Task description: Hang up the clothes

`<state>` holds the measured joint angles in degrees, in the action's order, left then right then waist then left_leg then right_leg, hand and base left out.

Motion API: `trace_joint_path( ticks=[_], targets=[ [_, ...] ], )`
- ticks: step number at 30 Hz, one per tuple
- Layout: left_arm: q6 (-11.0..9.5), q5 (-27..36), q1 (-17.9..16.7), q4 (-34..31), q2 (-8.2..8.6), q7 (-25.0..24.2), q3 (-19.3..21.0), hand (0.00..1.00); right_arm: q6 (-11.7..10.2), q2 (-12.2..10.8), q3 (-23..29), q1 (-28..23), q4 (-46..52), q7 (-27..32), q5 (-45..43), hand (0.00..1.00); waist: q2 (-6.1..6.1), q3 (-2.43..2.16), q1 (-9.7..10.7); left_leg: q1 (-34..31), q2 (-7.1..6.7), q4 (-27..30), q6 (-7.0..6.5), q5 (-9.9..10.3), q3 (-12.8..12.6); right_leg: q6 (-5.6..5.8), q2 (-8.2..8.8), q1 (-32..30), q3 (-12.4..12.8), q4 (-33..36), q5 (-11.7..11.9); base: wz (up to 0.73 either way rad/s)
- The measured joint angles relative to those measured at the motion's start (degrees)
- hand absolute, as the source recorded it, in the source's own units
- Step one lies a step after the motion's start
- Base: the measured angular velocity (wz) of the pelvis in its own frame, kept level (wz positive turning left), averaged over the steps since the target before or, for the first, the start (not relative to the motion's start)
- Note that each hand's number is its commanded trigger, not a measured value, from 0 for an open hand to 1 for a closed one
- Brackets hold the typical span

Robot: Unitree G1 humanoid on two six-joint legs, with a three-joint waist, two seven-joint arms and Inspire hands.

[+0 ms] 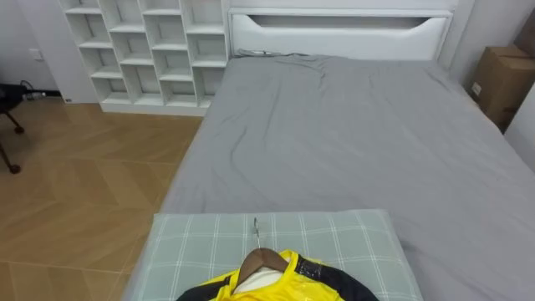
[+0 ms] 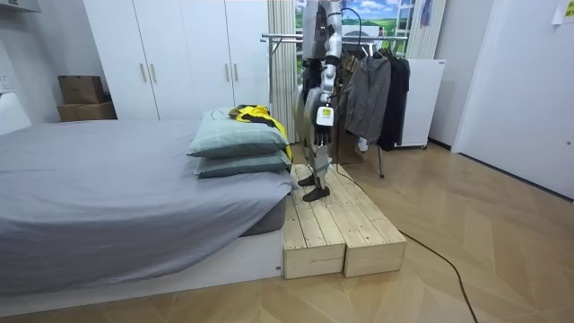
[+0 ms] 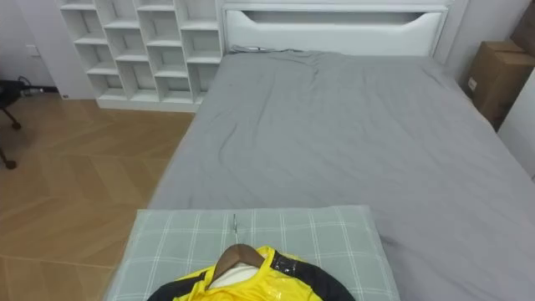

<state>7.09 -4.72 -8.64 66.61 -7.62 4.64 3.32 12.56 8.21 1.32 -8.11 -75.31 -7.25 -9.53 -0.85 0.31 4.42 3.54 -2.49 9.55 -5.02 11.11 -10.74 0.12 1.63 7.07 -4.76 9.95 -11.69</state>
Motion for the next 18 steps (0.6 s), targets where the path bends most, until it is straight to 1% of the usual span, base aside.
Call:
trace_joint_path(
  ticks=[3,9,18],
  targets=[
    [0.0,0.0,0.0,0.0,-0.01,0.3,0.0,0.0,0.0,0.0,0.0,0.0,0.1,-0.5,-0.1,0.0,-0.06,0.03,0.0,0.0,0.0,0.1,0.0,0.0,0.0,0.0,0.0,0.0,0.0,0.0,0.0,0.0],
    [0.0,-0.1,0.0,0.0,0.0,1.3,0.0,0.0,0.0,0.0,0.1,0.1,0.1,-1.6,-0.3,0.0,-0.25,-0.06,0.0,-0.1,0.03,0.1,0.0,0.0,0.0,-0.01,-0.04,-0.1,0.2,0.1,0.0,0.0],
    [-0.1,0.0,-0.1,0.0,-0.01,1.5,0.0,0.0,0.0,-0.2,0.0,0.1,-0.1,-1.9,-0.3,0.0,-0.31,-0.08,0.0,0.2,0.14,0.2,0.0,0.0,-0.1,-0.01,-0.1,-0.2,0.1,0.7,0.0,0.0]
  ],
)
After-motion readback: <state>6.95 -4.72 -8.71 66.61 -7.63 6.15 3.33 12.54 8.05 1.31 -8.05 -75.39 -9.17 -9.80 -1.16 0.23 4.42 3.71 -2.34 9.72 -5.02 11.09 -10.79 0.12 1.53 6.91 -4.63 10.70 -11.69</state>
